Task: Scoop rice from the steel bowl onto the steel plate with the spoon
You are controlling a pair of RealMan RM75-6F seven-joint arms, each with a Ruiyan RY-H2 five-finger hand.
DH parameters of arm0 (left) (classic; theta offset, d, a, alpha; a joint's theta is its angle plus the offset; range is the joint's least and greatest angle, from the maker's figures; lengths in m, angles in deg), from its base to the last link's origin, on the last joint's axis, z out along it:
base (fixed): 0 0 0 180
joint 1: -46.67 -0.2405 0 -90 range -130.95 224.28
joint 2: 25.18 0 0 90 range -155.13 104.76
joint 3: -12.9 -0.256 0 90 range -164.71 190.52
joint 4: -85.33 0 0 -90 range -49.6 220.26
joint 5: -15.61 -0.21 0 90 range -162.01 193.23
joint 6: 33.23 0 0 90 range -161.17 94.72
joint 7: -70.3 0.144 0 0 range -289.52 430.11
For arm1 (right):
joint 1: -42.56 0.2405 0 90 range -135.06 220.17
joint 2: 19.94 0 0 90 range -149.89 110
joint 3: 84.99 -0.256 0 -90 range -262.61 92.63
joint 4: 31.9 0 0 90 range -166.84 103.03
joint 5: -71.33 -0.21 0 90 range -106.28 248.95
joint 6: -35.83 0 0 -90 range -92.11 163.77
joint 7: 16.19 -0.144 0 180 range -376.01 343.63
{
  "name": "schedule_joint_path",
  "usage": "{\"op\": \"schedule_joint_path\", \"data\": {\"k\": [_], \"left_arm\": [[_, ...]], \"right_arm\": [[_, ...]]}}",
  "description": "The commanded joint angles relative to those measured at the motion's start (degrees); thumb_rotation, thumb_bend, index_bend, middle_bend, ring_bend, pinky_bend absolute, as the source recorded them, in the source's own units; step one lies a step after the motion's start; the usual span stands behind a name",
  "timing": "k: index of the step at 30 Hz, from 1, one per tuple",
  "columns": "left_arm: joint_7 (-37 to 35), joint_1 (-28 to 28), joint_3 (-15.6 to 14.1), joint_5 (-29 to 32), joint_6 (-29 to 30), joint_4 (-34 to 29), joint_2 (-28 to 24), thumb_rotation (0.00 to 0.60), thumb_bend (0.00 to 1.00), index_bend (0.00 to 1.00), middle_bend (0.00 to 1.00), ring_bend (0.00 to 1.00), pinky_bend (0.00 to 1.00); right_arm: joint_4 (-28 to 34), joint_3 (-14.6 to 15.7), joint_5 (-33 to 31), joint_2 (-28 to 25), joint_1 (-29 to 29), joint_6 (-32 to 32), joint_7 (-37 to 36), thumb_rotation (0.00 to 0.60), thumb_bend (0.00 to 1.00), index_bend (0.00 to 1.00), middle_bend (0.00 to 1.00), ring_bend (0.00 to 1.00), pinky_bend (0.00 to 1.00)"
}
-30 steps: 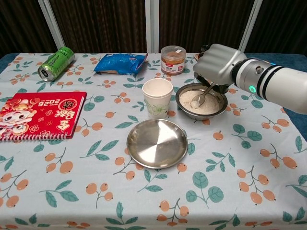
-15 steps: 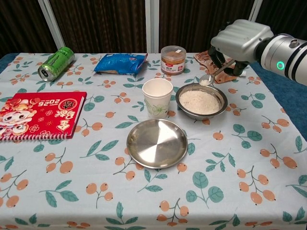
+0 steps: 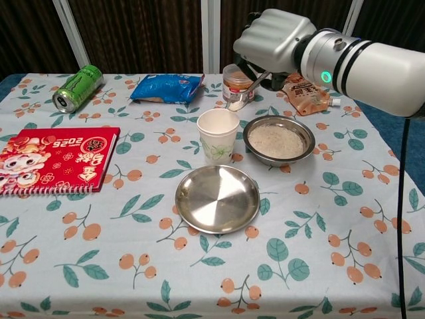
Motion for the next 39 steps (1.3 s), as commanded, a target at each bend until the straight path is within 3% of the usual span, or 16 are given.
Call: {"op": "schedule_joint_path", "data": {"k": [1,9,17,21,31,39], "left_arm": [[-0.3,-0.2,-0.1,0.1,0.1,0.3,0.2,0.6,0.06,0.18,0.18,0.12,0.21],[-0.8,-0.8,-0.2,0.0,0.8,1.0,0.9,0.6,0.07,0.18,0.18,0.12,0.21],[-1.3,-1.2,-0.2,0.0,0.9,1.5,1.1,0.6,0.07,0.18,0.18,0.12,0.21],[-1.5,-1.2,-0.2,0.0,0.8,1.7,1.2,0.6,0.07,0.18,0.18,0.12,0.21],[-1.5,-1.2,-0.2,-0.1,0.7,1.9,1.3,0.6,0.06,0.18,0.18,0.12,0.21],[-1.4,-1.3,0.0,-0.1,0.9,1.5,1.1,0.6,0.07,0.18,0.18,0.12,0.21]], "right_arm": [[-1.6,1.4,1.2,1.5,2.2,-0.4,4.1,0.6,0.33,0.63,0.44,0.17,0.09],[-5.0,4.7,6.8,3.2,6.7,-2.0,12.2,0.6,0.33,0.63,0.45,0.17,0.09],[-10.6,9.0,18.0,4.2,9.4,-1.4,15.1,0.6,0.33,0.63,0.45,0.17,0.06],[-12.7,10.0,20.5,5.1,9.2,-1.4,16.2,0.6,0.33,0.63,0.45,0.17,0.04],[-13.3,8.7,22.2,5.4,7.8,-0.2,15.9,0.6,0.33,0.63,0.45,0.17,0.03],[-9.7,7.3,23.1,2.5,5.8,2.0,12.9,0.6,0.33,0.64,0.45,0.17,0.0]]}}
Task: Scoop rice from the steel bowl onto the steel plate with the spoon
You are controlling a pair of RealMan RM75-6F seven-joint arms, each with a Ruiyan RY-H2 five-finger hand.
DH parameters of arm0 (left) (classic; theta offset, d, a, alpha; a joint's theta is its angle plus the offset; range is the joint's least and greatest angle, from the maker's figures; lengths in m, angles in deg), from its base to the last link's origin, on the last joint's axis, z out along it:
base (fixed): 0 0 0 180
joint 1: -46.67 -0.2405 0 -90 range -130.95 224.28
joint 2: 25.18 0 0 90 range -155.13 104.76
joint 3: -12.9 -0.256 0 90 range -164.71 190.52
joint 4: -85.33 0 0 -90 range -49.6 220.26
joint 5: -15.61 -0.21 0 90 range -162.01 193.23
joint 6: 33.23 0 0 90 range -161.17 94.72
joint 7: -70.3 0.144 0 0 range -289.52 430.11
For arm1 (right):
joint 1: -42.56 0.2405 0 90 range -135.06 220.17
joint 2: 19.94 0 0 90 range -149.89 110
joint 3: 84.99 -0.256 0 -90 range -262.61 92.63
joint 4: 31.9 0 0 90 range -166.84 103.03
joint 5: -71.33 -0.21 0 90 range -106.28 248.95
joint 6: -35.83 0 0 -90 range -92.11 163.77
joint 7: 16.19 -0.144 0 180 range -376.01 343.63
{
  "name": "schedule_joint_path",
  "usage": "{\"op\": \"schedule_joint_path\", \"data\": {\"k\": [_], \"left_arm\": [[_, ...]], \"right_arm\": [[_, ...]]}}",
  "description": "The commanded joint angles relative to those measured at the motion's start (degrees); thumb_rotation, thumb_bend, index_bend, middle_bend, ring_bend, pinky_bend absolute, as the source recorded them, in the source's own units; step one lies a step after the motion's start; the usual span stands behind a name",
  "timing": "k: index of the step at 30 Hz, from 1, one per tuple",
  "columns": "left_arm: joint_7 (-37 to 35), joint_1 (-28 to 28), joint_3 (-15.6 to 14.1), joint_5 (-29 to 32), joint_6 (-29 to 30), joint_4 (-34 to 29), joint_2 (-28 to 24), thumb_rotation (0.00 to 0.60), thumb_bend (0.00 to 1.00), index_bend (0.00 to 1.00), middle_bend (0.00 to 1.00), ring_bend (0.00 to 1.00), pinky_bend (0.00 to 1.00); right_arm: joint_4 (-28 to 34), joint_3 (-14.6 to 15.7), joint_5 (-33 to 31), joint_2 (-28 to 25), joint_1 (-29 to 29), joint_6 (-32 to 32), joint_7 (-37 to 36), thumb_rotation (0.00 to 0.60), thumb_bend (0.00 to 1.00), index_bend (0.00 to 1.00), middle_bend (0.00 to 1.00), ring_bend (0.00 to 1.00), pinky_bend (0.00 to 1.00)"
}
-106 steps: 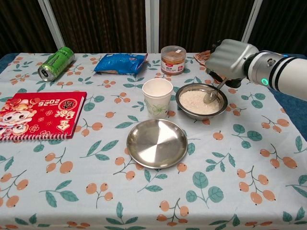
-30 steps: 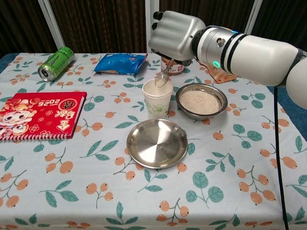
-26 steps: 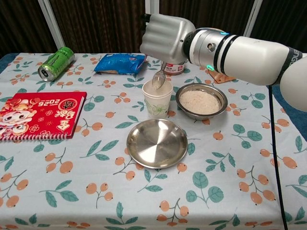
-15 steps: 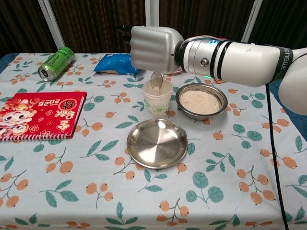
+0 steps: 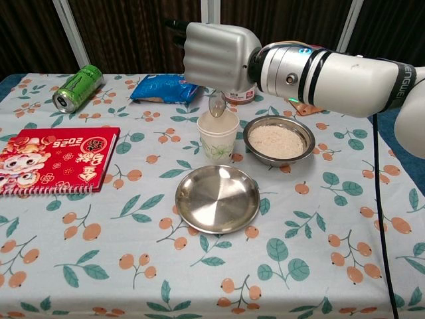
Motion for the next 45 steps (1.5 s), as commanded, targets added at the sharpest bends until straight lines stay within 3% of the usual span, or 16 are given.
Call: {"op": "schedule_joint_path", "data": {"k": [1,8,13,25,33,40,45], "left_arm": [[0.1,0.0,0.0,-0.1,0.1,-0.1,-0.1,0.6,0.07,0.18,0.18,0.12,0.21],[0.6,-0.1,0.2,-0.3,0.5,-0.8,-0.7,0.6,0.07,0.18,0.18,0.12,0.21],[1.2,-0.2,0.0,-0.7,0.9,-1.6,-0.7,0.6,0.07,0.18,0.18,0.12,0.21],[0.5,-0.7,-0.3,-0.4,0.8,-0.8,-0.4,0.6,0.07,0.18,0.18,0.12,0.21],[-0.2,-0.9,-0.3,-0.2,0.5,0.0,0.1,0.6,0.07,0.18,0.18,0.12,0.21],[-0.5,-0.9,-0.1,-0.4,0.9,0.4,0.3,0.6,0.07,0.18,0.18,0.12,0.21],[-0.3,-0.8,0.0,-0.6,1.0,0.1,0.1,0.6,0.07,0.18,0.18,0.12,0.21]], "right_arm": [[2.3,-0.5,0.3,-1.2,-1.2,1.1,-1.9,0.6,0.33,0.64,0.45,0.17,0.0],[13.4,-0.6,1.6,-4.0,-5.9,6.7,-8.0,0.6,0.33,0.64,0.45,0.17,0.0],[19.1,1.1,2.8,-4.6,-7.8,6.1,-11.5,0.6,0.33,0.64,0.45,0.17,0.0],[14.1,4.4,5.9,1.0,-10.1,2.3,-14.9,0.6,0.33,0.59,0.39,0.12,0.0],[12.0,5.1,7.3,2.6,-10.8,0.1,-14.9,0.6,0.33,0.5,0.35,0.08,0.0],[13.7,4.1,6.9,1.7,-11.9,-0.2,-12.9,0.6,0.27,0.21,0.25,0.0,0.0],[16.8,2.2,9.1,-0.5,-12.8,3.7,-13.2,0.6,0.26,0.17,0.23,0.0,0.0]]}}
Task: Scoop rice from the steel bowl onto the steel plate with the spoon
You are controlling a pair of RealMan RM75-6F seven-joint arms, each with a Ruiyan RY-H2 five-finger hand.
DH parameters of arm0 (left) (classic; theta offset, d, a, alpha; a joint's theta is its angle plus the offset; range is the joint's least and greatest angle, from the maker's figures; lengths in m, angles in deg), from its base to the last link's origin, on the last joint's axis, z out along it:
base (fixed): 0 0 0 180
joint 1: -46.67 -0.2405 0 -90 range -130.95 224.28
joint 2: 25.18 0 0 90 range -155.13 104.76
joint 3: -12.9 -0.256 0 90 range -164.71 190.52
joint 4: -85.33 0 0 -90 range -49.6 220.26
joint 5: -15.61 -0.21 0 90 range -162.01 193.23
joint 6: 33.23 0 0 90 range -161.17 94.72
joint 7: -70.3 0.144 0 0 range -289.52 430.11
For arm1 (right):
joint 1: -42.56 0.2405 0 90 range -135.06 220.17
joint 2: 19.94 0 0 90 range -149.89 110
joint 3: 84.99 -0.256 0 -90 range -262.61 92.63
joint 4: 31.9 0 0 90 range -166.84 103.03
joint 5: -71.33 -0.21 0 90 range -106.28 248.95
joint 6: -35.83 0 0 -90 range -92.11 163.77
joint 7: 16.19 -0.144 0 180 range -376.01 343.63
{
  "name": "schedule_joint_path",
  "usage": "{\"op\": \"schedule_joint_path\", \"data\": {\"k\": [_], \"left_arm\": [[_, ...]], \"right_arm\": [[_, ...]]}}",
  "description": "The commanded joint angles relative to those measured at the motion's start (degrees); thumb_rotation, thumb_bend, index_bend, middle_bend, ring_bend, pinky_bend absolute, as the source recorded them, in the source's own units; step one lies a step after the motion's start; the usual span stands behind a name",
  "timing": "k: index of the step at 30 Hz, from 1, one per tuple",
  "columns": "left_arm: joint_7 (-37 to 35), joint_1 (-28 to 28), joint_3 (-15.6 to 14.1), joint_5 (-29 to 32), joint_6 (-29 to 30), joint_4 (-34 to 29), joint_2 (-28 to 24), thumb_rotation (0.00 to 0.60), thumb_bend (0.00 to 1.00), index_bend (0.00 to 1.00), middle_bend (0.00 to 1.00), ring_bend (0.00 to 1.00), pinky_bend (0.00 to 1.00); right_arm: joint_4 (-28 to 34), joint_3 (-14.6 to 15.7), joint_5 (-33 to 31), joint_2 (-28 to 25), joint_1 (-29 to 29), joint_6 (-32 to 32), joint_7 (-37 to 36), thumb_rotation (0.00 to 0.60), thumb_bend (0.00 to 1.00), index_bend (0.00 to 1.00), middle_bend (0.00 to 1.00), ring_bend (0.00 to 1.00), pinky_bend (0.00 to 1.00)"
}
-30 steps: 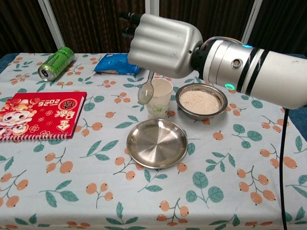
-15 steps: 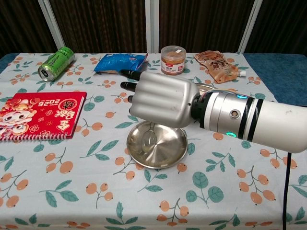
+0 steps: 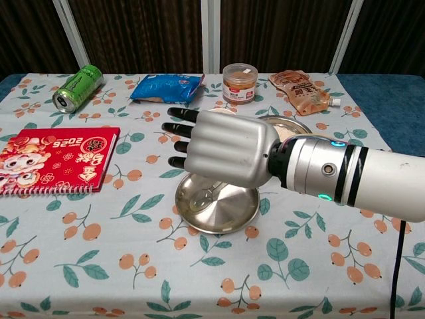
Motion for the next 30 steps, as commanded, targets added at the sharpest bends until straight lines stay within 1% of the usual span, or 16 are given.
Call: {"op": "schedule_joint_path", "data": {"k": [1,4,6,8,10,13,15,17,18,20,23,24,27,30], "left_arm": [[0.1,0.0,0.1,0.0,0.0,-0.1,-0.2,0.6,0.07,0.18,0.18,0.12,0.21],[0.3,0.3,0.2,-0.2,-0.1,-0.3,-0.5,0.6,0.07,0.18,0.18,0.12,0.21],[0.3,0.6,0.4,-0.4,-0.3,-0.4,-0.6,0.6,0.06,0.18,0.18,0.12,0.21],[0.4,0.9,0.5,-0.4,-0.5,-0.4,-0.6,0.6,0.06,0.18,0.18,0.12,0.21],[0.5,1.3,0.7,-0.5,-0.9,-0.4,-0.6,0.6,0.07,0.18,0.18,0.12,0.21],[0.8,2.2,0.9,-0.6,-1.8,-0.5,-0.5,0.6,0.07,0.18,0.18,0.12,0.21],[1.3,2.9,1.1,-0.9,-2.4,-0.8,-0.6,0.6,0.06,0.18,0.18,0.12,0.21],[1.7,3.4,1.3,-1.2,-2.6,-1.2,-0.7,0.6,0.07,0.18,0.18,0.12,0.21],[2.1,3.8,1.5,-1.5,-2.7,-1.5,-0.8,0.6,0.07,0.18,0.18,0.12,0.21],[2.7,4.3,1.6,-1.9,-2.8,-2.1,-1.0,0.6,0.06,0.18,0.18,0.12,0.21],[3.6,4.9,1.6,-2.1,-3.4,-3.2,-1.3,0.6,0.06,0.18,0.18,0.12,0.21],[4.0,5.2,1.6,-2.1,-3.7,-3.6,-1.4,0.6,0.07,0.18,0.18,0.12,0.21],[4.8,5.7,1.6,-2.1,-4.2,-4.5,-1.7,0.6,0.07,0.18,0.18,0.12,0.21],[5.3,6.0,1.7,-2.0,-4.4,-5.2,-1.8,0.6,0.07,0.18,0.18,0.12,0.21]], "right_arm": [[2.9,-1.8,2.0,-2.4,-1.1,4.5,-1.2,0.6,0.26,0.17,0.24,0.0,0.0],[7.8,-3.9,2.2,-6.9,-4.1,10.7,-3.3,0.6,0.27,0.18,0.26,0.02,0.0],[12.0,-4.4,1.1,-11.3,-7.2,14.5,-4.4,0.6,0.27,0.19,0.27,0.04,0.0],[15.3,-4.0,0.0,-15.5,-10.4,17.7,-4.9,0.6,0.28,0.21,0.27,0.05,0.0],[18.3,-3.3,-2.3,-20.0,-14.4,20.9,-6.9,0.6,0.28,0.21,0.27,0.05,0.0],[20.9,-1.8,-5.9,-24.3,-21.0,26.0,-12.4,0.6,0.28,0.21,0.26,0.05,0.0],[21.5,-0.8,-8.5,-26.4,-25.1,28.4,-17.7,0.6,0.28,0.21,0.24,0.04,0.0],[21.5,0.0,-9.7,-28.0,-28.1,29.7,-23.3,0.6,0.28,0.19,0.22,0.03,0.0],[21.7,0.8,-10.2,-29.3,-29.8,29.8,-27.6,0.6,0.28,0.16,0.2,0.02,0.0],[21.7,2.1,-10.5,-31.2,-32.1,29.7,-33.8,0.6,0.28,0.11,0.17,0.0,0.0],[20.2,3.7,-9.1,-33.0,-35.5,30.6,-42.6,0.6,0.28,0.07,0.14,0.0,0.0],[19.7,4.2,-8.1,-33.5,-36.5,30.8,-46.4,0.6,0.28,0.06,0.14,0.0,0.0],[18.2,5.0,-5.2,-34.2,-38.4,31.6,-54.1,0.6,0.28,0.06,0.14,0.0,0.0],[16.2,4.3,-3.5,-33.4,-40.0,33.8,-55.6,0.6,0.28,0.06,0.15,0.0,0.0]]}}
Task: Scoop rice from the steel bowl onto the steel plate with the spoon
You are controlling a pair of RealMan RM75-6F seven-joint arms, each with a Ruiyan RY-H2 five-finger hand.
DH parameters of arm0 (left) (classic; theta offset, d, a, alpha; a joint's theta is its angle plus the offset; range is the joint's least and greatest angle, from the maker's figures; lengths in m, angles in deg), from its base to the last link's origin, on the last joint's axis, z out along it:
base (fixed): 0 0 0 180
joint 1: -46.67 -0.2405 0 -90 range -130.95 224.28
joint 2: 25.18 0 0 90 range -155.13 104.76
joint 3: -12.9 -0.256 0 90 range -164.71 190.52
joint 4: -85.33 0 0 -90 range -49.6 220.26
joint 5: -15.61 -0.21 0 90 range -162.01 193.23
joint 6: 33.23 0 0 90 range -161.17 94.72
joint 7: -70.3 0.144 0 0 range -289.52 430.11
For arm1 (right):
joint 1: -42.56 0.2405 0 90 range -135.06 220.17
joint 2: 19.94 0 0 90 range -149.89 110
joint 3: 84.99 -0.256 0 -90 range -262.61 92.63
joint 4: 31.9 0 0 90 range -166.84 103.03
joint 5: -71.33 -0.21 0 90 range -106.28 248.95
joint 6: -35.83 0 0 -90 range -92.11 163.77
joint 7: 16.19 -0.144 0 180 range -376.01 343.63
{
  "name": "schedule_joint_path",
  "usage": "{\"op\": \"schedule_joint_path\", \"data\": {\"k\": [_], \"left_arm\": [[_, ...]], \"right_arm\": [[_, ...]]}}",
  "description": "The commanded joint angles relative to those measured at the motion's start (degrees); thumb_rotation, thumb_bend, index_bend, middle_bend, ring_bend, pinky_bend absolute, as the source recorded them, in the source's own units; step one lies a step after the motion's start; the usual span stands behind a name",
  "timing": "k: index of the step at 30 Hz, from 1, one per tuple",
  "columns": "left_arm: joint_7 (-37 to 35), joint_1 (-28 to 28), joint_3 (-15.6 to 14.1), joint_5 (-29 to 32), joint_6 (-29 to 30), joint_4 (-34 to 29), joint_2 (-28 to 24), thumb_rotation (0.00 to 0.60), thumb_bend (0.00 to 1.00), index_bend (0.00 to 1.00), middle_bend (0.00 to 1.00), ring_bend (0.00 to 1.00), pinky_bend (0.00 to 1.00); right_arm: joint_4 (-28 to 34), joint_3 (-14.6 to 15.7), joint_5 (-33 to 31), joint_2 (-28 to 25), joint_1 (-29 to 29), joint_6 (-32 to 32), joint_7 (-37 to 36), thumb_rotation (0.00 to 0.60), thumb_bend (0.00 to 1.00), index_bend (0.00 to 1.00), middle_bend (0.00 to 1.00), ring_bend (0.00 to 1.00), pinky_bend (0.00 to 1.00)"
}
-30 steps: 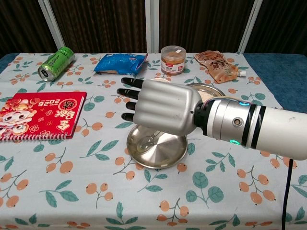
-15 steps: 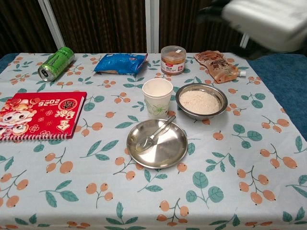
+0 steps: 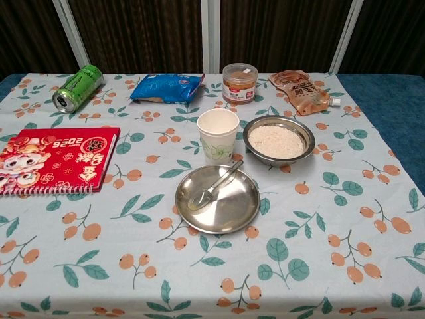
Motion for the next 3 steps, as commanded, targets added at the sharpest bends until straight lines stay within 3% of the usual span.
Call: {"op": "schedule_joint_path", "data": {"k": [1,3], "left_arm": [[0.3,0.3,0.1,0.1,-0.2,-0.6,-0.1,0.6,0.07,0.18,0.18,0.12,0.21],[0.4,0.5,0.0,0.3,-0.5,-0.8,-0.1,0.6,0.07,0.18,0.18,0.12,0.21]], "right_arm": [[-2.9,0.8,2.8,-0.9,-4.4,3.2,-4.5,0.6,0.28,0.06,0.15,0.0,0.0],[-3.2,0.3,2.6,-0.6,-5.3,3.6,-4.6,0.6,0.28,0.06,0.16,0.0,0.0]]}}
